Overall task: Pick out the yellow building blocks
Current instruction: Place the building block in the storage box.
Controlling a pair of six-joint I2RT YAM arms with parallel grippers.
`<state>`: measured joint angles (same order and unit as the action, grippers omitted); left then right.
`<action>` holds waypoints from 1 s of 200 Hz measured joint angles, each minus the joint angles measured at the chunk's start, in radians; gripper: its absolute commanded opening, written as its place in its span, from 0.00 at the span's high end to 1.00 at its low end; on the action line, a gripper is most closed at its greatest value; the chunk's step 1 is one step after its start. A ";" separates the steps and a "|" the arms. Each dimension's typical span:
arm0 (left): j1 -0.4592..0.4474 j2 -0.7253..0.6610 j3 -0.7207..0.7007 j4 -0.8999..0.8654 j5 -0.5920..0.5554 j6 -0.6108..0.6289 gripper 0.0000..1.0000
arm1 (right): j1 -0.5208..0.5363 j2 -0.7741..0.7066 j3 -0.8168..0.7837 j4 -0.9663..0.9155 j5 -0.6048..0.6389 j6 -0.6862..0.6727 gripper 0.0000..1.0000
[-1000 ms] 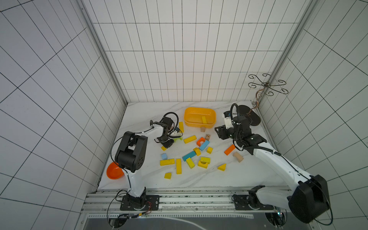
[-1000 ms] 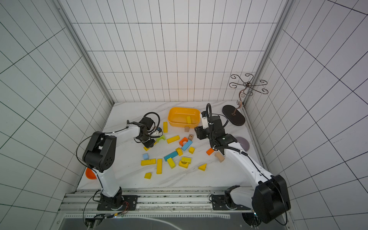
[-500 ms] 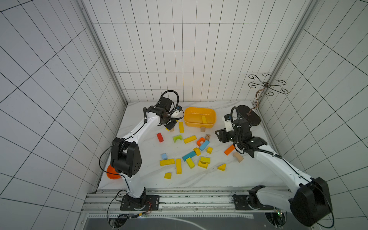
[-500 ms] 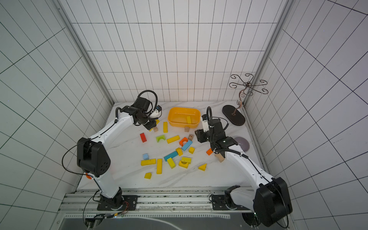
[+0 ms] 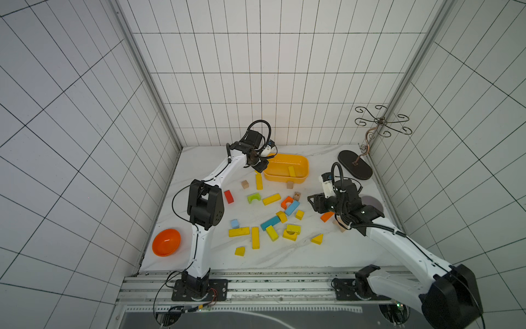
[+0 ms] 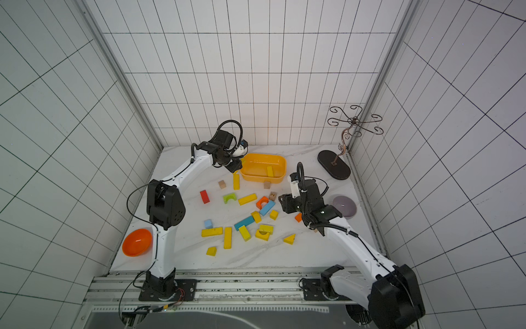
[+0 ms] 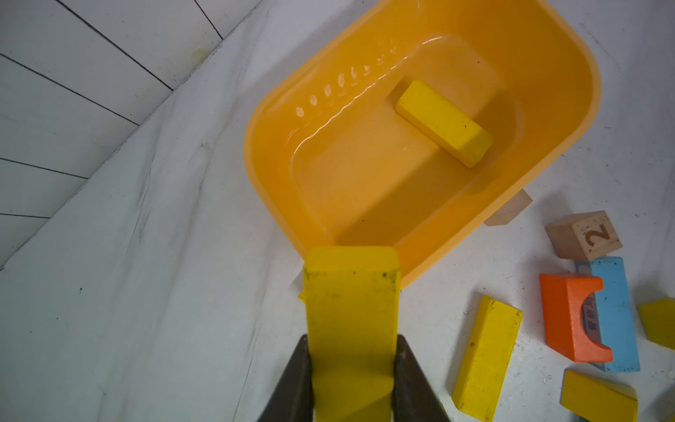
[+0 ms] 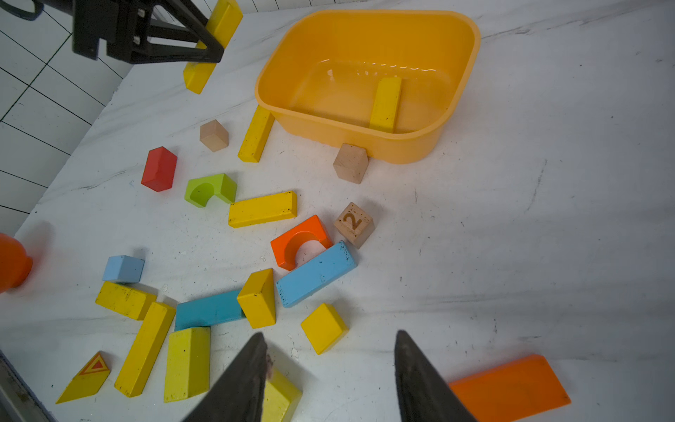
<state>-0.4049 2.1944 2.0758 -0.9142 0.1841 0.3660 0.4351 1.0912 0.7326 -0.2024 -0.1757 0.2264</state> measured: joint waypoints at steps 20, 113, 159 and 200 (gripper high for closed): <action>-0.010 0.048 0.090 0.020 0.009 -0.012 0.94 | 0.004 -0.018 -0.011 -0.010 0.005 0.006 0.44; -0.108 0.237 0.246 0.127 -0.019 -0.019 0.92 | 0.018 -0.056 -0.045 -0.026 0.015 0.049 0.44; -0.113 0.294 0.246 0.145 -0.061 -0.013 0.89 | 0.024 -0.055 -0.045 -0.025 0.023 0.055 0.44; -0.109 0.307 0.232 0.155 -0.086 -0.002 0.82 | 0.025 -0.052 -0.045 -0.025 0.025 0.055 0.44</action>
<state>-0.5144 2.5011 2.3074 -0.7589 0.0978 0.3637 0.4603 1.0393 0.6872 -0.2276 -0.1505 0.2810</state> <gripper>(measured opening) 0.290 0.557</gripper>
